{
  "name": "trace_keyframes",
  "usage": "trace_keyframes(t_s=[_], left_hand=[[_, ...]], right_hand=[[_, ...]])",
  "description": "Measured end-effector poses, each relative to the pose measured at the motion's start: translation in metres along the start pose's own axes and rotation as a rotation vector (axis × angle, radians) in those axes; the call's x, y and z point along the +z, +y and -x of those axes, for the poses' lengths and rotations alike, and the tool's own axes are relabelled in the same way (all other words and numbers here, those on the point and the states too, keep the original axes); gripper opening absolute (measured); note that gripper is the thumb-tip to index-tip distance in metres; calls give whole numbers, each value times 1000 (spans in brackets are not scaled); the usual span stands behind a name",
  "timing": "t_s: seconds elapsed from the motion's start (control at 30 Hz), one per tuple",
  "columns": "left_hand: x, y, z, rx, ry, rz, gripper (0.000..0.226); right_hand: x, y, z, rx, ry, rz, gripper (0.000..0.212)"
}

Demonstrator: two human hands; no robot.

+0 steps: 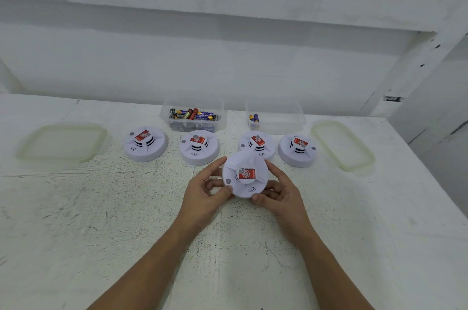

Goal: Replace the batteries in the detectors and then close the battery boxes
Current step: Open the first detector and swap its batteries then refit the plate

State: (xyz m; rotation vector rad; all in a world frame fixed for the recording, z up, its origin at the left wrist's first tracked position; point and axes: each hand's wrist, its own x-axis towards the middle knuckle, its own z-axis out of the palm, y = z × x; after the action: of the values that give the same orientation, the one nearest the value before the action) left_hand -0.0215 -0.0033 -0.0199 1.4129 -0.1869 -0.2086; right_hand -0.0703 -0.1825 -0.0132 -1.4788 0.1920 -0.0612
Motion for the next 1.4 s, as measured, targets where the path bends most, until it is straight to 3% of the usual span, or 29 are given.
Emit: trace_keyframes(t_s=[0.97, 1.13, 1.23, 1.4], left_hand=[[1, 1, 1, -30, -4, 63, 56], [1, 1, 2, -17, 10, -15, 57], [2, 0, 4, 11, 27, -103, 59], [14, 2, 9, 55, 33, -228, 60]], right_hand=[[0, -1, 1, -13, -4, 7, 71], [0, 2, 1, -30, 0, 2, 70], [-1, 2, 1, -39, 17, 13, 63], [0, -2, 2, -43, 142, 96, 32]])
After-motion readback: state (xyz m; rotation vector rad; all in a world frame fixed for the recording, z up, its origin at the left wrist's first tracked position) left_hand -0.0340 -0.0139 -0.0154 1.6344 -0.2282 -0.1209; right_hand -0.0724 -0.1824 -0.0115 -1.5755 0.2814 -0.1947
